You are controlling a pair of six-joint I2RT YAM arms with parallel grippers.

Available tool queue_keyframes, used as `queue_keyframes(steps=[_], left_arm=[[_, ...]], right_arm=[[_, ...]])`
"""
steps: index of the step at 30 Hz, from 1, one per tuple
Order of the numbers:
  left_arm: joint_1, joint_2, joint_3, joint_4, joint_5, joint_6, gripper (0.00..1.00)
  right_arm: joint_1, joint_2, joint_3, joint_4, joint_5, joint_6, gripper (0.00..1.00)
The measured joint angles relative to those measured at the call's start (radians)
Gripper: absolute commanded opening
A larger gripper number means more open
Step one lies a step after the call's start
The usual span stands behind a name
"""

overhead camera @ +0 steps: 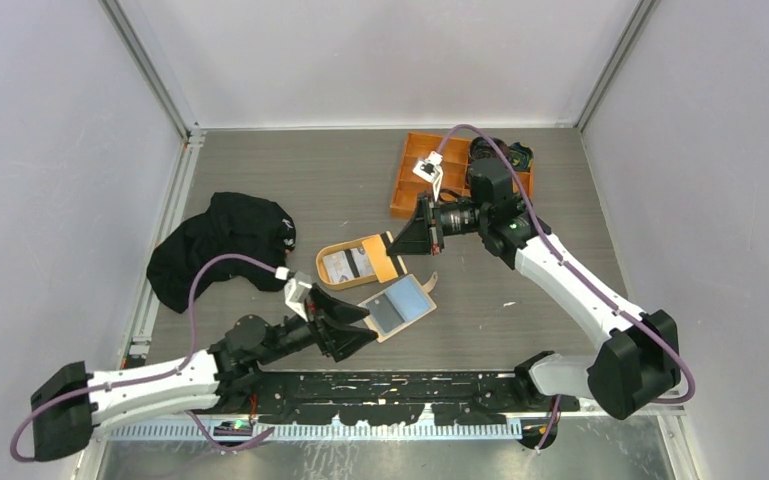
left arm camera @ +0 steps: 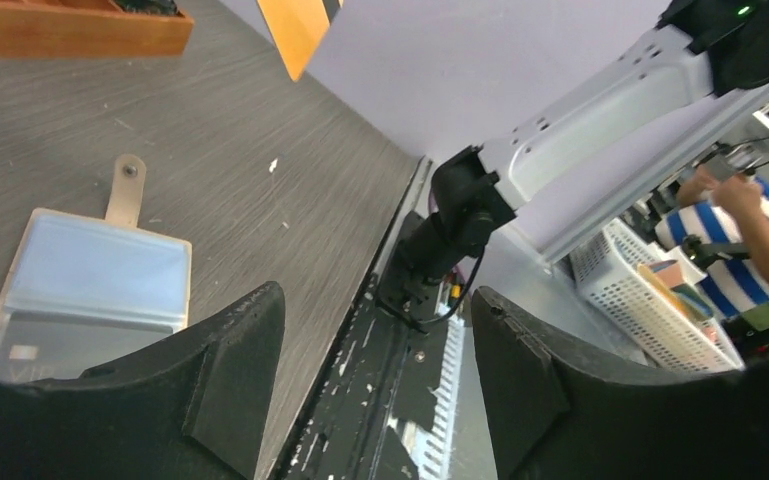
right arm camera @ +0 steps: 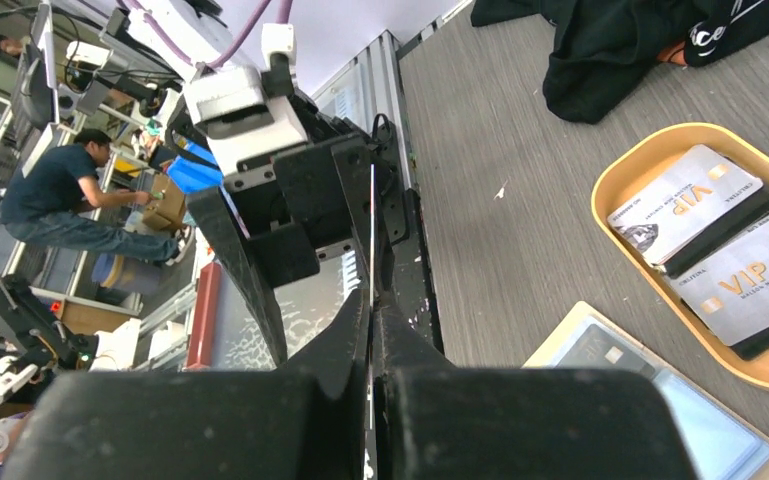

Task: Put the credit cards into the card holder
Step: Pick up the credit card from the storage box, then insert the credit card into the card holder.

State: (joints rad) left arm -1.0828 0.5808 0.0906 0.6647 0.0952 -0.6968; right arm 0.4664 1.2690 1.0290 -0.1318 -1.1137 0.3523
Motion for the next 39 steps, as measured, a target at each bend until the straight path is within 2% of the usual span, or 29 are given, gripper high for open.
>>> queue_keyframes(steps=[6,11,17,23,29,35,39], left_arm=[[-0.098,0.297,0.001,0.247,-0.095,0.095,0.69],[-0.114,0.562,0.01,0.49,-0.102,0.133,0.7],[-0.115,0.739,0.111,0.622,-0.083,0.133,0.71],[-0.115,0.809,0.148,0.679,-0.098,0.134,0.76],[-0.092,0.831,0.146,0.682,-0.134,0.156,0.9],[-0.021,0.831,0.133,0.686,-0.125,0.161,0.9],[-0.012,0.829,0.127,0.686,-0.107,0.164,0.87]], right_arm=[[-0.041,-0.015,-0.071,0.102,-0.01,0.032,0.01],[-0.061,-0.141,-0.196,0.185,-0.009,0.033,0.01],[-0.089,-0.251,-0.227,0.262,-0.018,0.025,0.01],[-0.122,-0.257,-0.266,0.328,-0.018,0.053,0.01],[-0.122,-0.217,-0.277,0.35,-0.035,0.08,0.01],[-0.122,-0.15,-0.277,0.336,-0.044,0.097,0.01],[-0.121,-0.148,-0.276,0.33,-0.044,0.097,0.01]])
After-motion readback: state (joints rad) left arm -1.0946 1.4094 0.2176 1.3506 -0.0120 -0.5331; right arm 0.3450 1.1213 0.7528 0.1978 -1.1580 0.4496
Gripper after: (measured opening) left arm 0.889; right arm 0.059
